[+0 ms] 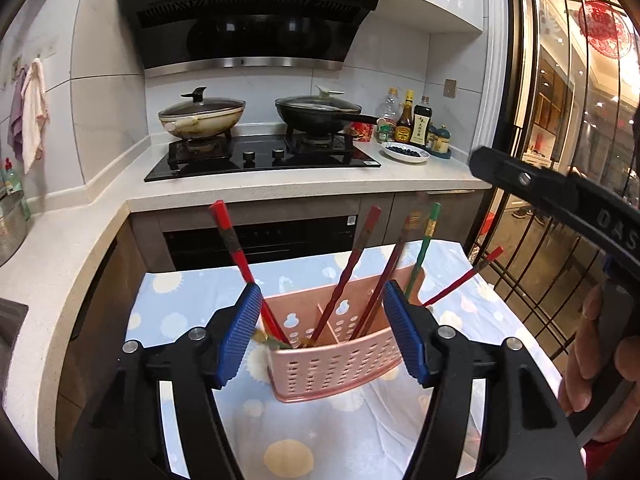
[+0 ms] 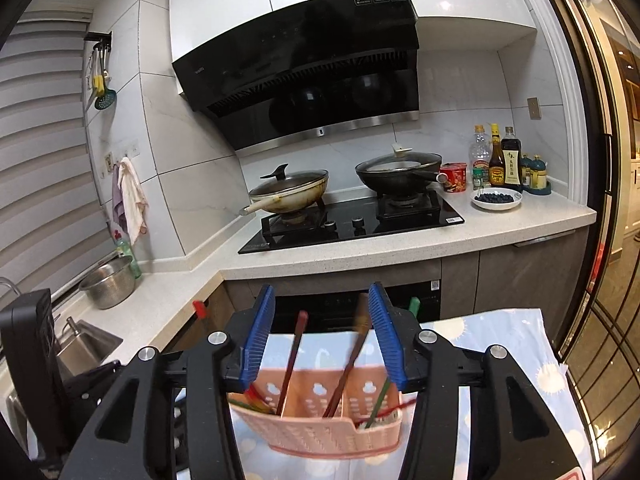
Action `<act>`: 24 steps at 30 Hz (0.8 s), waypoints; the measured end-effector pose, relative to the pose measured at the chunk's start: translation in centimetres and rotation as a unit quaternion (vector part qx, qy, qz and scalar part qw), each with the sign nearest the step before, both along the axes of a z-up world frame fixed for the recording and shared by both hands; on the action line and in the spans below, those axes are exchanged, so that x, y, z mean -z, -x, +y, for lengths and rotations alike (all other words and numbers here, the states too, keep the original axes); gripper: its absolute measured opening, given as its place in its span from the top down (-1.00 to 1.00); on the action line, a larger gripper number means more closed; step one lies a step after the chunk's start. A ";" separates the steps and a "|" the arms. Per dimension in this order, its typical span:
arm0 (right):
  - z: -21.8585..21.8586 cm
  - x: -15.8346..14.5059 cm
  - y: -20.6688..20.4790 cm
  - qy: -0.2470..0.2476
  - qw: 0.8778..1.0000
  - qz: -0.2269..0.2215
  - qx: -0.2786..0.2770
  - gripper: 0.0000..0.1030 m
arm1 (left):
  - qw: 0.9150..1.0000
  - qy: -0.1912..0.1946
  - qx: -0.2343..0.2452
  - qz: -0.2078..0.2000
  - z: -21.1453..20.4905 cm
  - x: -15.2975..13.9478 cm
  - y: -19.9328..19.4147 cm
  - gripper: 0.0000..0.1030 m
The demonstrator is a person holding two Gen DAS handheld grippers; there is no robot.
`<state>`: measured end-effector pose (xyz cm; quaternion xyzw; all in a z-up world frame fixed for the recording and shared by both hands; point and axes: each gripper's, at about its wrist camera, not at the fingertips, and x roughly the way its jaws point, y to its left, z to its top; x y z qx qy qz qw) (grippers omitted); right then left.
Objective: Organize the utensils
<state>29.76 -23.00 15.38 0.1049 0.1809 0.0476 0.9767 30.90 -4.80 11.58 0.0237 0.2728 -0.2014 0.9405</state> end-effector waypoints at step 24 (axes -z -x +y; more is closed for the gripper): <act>1.3 5.8 13.2 0.018 0.996 0.081 -0.013 -0.23 | 0.998 -0.023 -0.051 -0.015 1.8 0.8 10.1 -0.80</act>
